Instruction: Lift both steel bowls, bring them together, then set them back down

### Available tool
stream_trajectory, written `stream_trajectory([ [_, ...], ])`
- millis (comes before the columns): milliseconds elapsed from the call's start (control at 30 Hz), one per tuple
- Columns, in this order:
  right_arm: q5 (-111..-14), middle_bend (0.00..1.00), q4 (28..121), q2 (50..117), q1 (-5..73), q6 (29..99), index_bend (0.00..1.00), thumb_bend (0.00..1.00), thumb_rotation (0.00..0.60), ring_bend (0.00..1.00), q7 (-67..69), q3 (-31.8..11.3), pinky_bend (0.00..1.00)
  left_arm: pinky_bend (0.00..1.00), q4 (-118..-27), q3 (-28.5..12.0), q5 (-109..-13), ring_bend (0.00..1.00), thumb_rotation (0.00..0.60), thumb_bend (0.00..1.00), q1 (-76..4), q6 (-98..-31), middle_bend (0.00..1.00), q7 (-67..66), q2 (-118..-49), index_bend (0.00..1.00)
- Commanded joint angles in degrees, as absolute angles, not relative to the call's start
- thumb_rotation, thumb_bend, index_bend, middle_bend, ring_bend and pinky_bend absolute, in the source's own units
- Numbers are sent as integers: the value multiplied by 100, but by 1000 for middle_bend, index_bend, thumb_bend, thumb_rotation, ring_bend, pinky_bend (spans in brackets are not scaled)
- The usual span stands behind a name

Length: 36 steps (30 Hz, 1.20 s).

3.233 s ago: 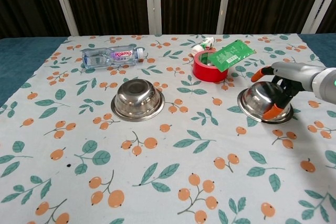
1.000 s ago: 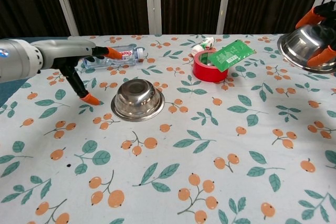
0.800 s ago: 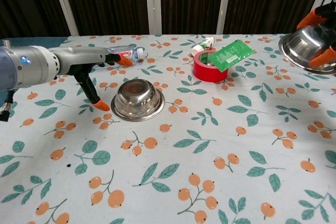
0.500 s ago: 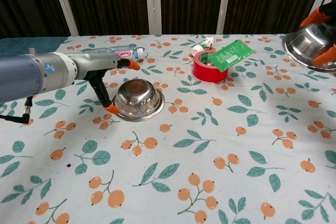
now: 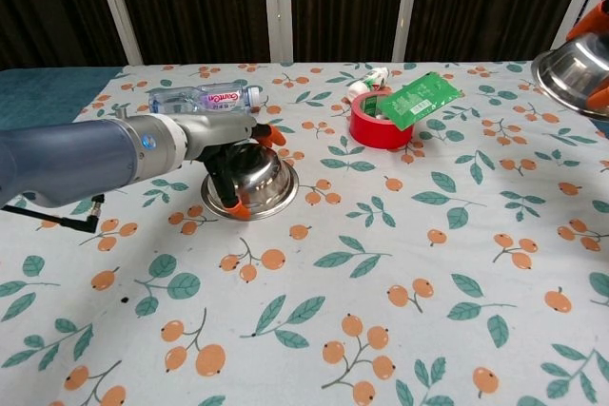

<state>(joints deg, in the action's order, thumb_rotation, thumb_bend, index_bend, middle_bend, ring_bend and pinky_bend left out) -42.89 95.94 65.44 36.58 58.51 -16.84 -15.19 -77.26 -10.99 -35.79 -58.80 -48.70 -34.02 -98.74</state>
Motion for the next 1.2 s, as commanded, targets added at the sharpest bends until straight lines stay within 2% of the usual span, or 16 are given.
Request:
stream_trajectory([
  [33, -4300, 322, 9566, 6517, 3643, 5841, 306, 124, 600, 394, -1646, -1517, 240, 148, -7612, -1107, -3647, 38, 600, 0, -5929, -4908, 125, -3382, -9999, 144],
  [333, -4339, 321, 9545, 6401, 3584, 5826, 305, 124, 600, 394, -1500, -1533, 240, 183, -7509, -1099, -3696, 88, 600, 0, -5961, -5021, 196, -3436, -10141, 230],
  [500, -4363, 322, 9572, 6366, 3561, 5844, 305, 124, 600, 394, -1486, -1520, 240, 183, -7457, -1062, -3673, 88, 600, 0, -5963, -5044, 214, -3512, -10157, 236],
  [667, -4336, 321, 9583, 6349, 3547, 5870, 305, 123, 600, 394, -1500, -1509, 240, 182, -7418, -1058, -3724, 84, 600, 0, -5925, -5048, 195, -3468, -10145, 239],
  [867, -4311, 322, 9608, 6382, 3567, 5912, 305, 124, 600, 394, -1591, -1484, 240, 143, -7434, -1035, -3658, 36, 600, 0, -5911, -4914, 114, -3464, -10099, 233],
  [1000, -4273, 322, 9592, 6426, 3591, 5932, 306, 124, 600, 394, -1659, -1471, 240, 133, -7517, -986, -3499, 28, 600, 0, -5940, -4819, 94, -3584, -9985, 227],
  [1100, -4218, 322, 9561, 6456, 3608, 5928, 305, 124, 600, 394, -1687, -1471, 240, 206, -7578, -967, -3429, 63, 600, 0, -5952, -4855, 127, -3654, -9928, 232],
  [1200, -4193, 322, 9522, 6483, 3619, 5926, 305, 124, 600, 394, -1712, -1462, 240, 342, -7585, -942, -3437, 158, 600, 0, -5960, -4938, 210, -3715, -9923, 249],
])
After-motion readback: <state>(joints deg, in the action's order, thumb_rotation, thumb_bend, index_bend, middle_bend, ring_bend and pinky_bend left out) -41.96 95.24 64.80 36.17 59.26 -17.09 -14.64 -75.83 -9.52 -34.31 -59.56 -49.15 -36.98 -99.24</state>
